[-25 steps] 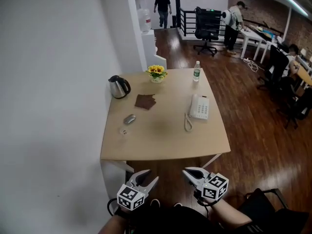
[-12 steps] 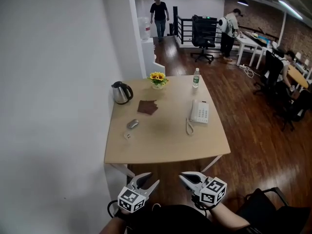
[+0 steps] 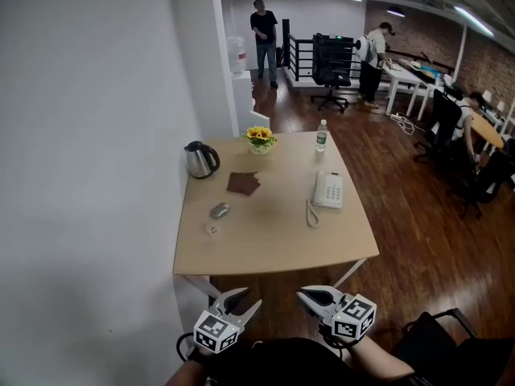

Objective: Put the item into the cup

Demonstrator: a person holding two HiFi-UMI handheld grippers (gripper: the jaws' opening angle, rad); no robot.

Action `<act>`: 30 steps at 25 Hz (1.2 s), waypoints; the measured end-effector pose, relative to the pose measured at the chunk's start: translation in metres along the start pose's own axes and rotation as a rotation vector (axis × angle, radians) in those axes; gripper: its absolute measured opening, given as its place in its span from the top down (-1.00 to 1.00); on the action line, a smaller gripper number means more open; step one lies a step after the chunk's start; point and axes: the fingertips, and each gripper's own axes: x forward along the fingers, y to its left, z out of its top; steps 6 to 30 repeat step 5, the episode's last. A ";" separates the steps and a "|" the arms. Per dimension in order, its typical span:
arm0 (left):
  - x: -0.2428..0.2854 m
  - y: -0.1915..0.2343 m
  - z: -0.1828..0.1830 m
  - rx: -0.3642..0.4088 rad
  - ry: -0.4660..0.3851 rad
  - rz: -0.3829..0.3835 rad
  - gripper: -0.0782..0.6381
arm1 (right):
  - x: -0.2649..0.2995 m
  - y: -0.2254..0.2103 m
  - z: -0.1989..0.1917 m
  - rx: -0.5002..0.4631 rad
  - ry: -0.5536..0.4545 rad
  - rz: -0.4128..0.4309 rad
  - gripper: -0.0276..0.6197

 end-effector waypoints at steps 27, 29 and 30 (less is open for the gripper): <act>-0.003 0.001 0.001 0.006 -0.008 0.001 0.35 | 0.000 0.005 0.002 -0.010 0.006 0.001 0.89; -0.003 0.001 0.001 0.006 -0.008 0.001 0.35 | 0.000 0.005 0.002 -0.010 0.006 0.001 0.89; -0.003 0.001 0.001 0.006 -0.008 0.001 0.35 | 0.000 0.005 0.002 -0.010 0.006 0.001 0.89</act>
